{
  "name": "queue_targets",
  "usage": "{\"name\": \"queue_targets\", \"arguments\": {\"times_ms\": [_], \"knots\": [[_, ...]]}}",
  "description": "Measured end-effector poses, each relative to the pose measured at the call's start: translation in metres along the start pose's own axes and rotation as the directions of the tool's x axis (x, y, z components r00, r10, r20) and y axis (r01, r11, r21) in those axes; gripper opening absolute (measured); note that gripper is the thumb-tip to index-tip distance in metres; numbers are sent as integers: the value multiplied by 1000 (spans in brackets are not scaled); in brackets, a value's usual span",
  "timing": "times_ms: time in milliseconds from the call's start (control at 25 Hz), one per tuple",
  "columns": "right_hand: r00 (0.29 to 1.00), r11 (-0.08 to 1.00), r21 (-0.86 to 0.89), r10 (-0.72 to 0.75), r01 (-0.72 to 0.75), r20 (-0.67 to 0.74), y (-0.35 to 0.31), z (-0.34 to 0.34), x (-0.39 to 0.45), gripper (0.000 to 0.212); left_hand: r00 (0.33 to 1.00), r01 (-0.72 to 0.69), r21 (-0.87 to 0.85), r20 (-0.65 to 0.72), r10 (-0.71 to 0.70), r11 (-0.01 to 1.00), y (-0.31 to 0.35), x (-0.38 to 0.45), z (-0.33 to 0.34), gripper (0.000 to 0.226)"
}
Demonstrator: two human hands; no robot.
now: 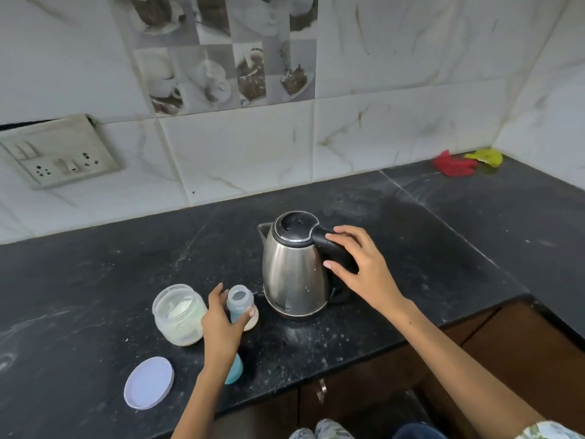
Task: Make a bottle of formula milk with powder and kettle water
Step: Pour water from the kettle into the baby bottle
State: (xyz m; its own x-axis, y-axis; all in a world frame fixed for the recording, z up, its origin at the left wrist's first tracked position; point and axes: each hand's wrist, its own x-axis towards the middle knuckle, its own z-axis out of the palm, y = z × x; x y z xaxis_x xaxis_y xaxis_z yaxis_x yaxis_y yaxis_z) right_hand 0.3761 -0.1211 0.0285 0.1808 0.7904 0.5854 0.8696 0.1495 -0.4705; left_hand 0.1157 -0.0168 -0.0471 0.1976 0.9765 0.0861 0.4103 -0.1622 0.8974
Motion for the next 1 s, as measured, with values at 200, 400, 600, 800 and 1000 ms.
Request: {"name": "queue_targets", "arguments": {"times_ms": [200,400,600,800,1000], "knots": [[996,974,215,68,-78,49,15,9,15,53,998,-24,7,-53,24,1000,1,2,4,52],[997,913,407,50,-22,-58,20,14,30,49,996,-16,-20,-84,14,1000,0,5,10,50],[998,902,429,-60,47,16,16,-3,72,48,994,10,-43,-113,-15,999,-1,10,14,57],[963,898,429,-196,100,186,4,-12,98,45,994,23,-25,-102,-25,999,3,14,15,52],[883,912,383,-295,146,365,-13,-17,119,42,998,-16,18,-65,17,1000,4,11,16,50]]}}
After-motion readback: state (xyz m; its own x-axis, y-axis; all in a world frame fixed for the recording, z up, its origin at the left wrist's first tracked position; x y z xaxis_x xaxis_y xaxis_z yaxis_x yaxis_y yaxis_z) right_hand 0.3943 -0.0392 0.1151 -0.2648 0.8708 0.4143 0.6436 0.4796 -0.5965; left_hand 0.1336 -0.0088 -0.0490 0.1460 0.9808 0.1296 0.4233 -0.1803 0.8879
